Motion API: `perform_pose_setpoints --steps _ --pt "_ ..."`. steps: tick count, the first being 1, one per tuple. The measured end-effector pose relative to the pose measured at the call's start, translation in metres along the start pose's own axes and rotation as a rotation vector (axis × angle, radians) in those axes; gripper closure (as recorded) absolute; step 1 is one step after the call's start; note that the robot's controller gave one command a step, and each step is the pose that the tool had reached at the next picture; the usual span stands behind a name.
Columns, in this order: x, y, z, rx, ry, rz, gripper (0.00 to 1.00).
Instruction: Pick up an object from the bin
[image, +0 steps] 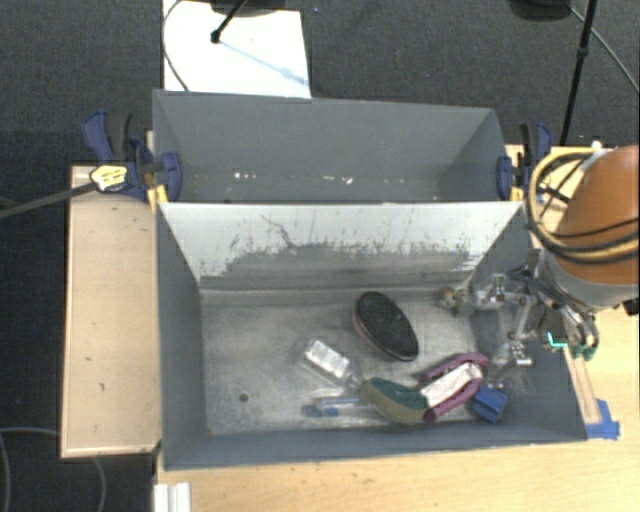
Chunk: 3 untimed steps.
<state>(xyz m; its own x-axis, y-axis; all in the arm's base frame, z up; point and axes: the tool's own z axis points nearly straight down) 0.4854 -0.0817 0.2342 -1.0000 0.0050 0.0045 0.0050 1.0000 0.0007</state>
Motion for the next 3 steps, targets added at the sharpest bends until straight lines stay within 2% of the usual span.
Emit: perform_pose_setpoints --steps 1,2,3 --pt "0.007 0.006 0.15 -0.001 0.001 -0.103 0.0" --pt "0.005 0.006 0.145 0.001 -0.006 -0.11 1.0" --pt "0.002 -0.034 -0.034 0.006 -0.011 -0.531 1.0"
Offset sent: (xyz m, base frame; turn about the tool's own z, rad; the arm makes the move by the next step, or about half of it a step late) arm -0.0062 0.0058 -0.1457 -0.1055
